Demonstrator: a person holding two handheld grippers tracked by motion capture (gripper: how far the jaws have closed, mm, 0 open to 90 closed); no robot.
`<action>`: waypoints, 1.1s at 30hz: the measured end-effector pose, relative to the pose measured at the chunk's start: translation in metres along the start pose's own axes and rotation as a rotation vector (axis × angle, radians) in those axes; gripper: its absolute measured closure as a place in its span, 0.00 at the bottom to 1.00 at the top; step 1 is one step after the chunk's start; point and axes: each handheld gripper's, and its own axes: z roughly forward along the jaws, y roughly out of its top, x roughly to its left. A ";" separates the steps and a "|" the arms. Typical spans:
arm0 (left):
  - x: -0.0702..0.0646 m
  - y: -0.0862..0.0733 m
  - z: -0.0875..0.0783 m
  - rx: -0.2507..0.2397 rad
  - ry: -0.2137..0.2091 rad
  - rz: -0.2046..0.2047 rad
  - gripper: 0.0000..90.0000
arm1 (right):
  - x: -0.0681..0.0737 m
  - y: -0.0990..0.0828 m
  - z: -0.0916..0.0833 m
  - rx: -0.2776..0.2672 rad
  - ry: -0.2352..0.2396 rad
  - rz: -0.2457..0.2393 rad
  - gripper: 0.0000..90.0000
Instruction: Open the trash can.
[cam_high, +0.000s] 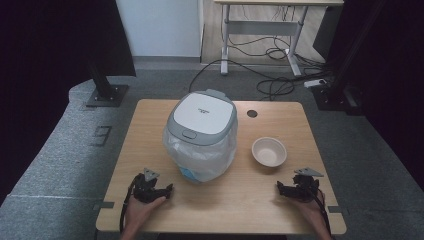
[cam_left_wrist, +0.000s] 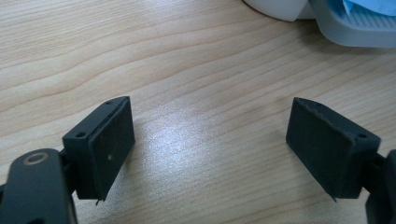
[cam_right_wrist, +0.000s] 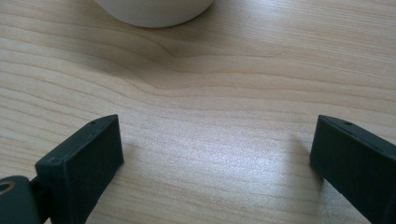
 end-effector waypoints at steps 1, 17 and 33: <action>0.000 0.000 -0.001 -0.002 -0.003 -0.005 0.20 | 0.000 0.000 0.000 0.000 0.002 -0.001 0.01; 0.005 0.001 -0.031 -0.130 0.004 -0.029 0.53 | -0.002 0.001 0.001 0.001 0.010 -0.008 0.02; -0.001 0.005 -0.043 -0.219 -0.123 -0.007 0.98 | -0.002 0.001 0.001 0.001 0.008 -0.006 0.02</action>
